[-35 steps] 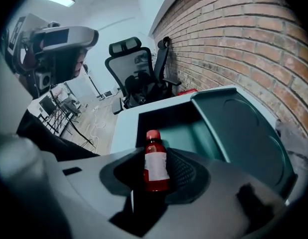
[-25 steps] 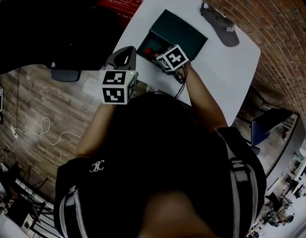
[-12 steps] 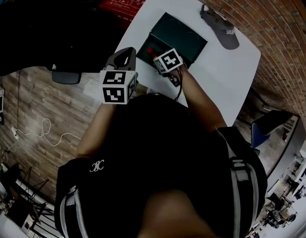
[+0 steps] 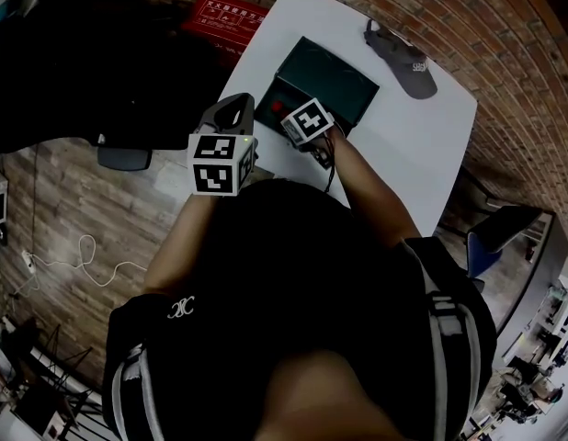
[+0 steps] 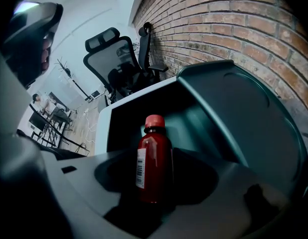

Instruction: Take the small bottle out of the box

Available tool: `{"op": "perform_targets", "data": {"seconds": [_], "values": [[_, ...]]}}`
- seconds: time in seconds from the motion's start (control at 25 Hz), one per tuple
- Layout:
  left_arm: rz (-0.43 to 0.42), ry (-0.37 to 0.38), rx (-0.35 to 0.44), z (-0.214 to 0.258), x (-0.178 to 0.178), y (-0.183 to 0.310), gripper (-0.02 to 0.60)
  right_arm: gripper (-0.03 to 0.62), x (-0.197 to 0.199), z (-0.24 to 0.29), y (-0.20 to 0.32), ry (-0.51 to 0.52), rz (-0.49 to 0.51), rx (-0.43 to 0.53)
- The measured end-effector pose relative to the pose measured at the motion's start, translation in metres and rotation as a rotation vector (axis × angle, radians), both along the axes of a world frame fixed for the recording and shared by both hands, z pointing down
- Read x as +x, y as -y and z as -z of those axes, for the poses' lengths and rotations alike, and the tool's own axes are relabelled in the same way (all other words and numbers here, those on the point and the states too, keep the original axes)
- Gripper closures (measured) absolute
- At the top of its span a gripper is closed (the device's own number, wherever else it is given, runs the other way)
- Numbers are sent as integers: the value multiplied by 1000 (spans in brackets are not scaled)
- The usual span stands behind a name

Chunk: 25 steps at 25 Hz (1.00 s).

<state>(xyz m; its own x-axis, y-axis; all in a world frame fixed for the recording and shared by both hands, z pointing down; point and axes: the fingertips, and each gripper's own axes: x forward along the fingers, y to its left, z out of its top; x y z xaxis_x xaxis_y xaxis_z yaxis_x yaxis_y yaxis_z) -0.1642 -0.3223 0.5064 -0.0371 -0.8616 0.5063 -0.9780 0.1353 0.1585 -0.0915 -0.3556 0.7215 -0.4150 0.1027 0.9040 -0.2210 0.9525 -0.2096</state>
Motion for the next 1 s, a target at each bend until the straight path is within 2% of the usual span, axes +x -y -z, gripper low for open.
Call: {"op": "perform_targets", "data": {"seconds": [0.32, 0.52, 0.64, 0.68, 0.88, 1.0], "values": [[-40, 5, 13, 7, 1, -4, 569, 376, 1, -1, 1, -1, -60, 0], [-72, -3, 16, 10, 1, -13, 569, 376, 23, 4, 13, -118, -116, 123], [-83, -3, 19, 11, -1, -21, 569, 376, 1, 20, -3, 39, -131, 67], [-87, -3, 21, 11, -2, -23, 569, 376, -1, 27, -4, 65, -142, 78], [-112, -5, 24, 13, -5, -31, 569, 376, 0, 65, 0, 132, -185, 195], [-148, 8, 54, 23, 1, -29, 569, 376, 1, 89, -1, 194, -225, 252]]}}
